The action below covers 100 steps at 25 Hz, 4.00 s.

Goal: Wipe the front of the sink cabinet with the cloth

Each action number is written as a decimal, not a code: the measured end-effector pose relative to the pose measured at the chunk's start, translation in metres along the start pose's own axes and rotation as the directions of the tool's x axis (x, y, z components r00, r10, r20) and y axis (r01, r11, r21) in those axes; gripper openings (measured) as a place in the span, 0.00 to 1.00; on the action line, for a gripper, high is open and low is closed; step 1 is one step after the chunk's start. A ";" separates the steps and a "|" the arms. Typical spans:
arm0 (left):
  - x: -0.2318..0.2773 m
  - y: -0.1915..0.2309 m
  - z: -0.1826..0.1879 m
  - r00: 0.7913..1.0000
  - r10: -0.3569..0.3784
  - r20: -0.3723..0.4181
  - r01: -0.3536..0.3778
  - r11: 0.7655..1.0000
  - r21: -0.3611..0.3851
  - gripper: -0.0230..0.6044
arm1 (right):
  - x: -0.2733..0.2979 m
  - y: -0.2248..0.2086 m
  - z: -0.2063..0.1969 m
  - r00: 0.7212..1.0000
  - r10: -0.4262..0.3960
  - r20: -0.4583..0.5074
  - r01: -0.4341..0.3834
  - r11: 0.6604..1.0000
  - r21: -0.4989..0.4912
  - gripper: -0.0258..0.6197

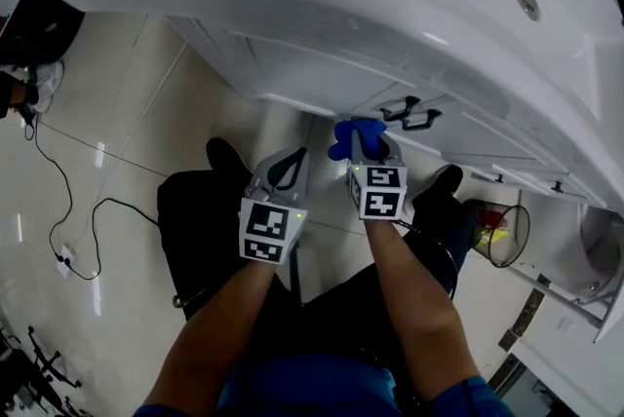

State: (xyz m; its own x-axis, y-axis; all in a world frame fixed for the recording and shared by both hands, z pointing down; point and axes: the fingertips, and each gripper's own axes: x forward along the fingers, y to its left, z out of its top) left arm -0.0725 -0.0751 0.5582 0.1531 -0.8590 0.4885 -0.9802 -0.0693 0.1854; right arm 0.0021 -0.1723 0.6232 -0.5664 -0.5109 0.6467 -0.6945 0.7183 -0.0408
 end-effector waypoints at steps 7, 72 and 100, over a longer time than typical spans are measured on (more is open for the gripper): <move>-0.047 0.066 -0.010 0.996 0.092 0.020 -0.091 0.994 -0.058 0.04 | 0.037 0.080 0.032 0.995 0.100 0.013 -0.099 0.994 -0.050 0.15; 0.097 -0.176 -0.029 0.933 -0.322 -0.161 0.346 0.924 0.161 0.08 | -0.101 -0.259 -0.139 0.920 -0.349 -0.177 0.388 0.874 0.294 0.15; 0.023 -0.018 -0.005 0.998 -0.064 -0.020 0.063 0.998 -0.017 0.07 | 0.017 -0.028 -0.054 0.995 0.021 -0.097 -0.007 0.990 0.138 0.15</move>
State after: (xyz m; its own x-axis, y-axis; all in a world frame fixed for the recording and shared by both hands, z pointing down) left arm -0.0510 -0.0915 0.5704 0.2179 -0.8425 0.4927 -0.9662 -0.1149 0.2308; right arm 0.0359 -0.1755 0.6762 -0.5352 -0.4478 0.7162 -0.7449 0.6501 -0.1502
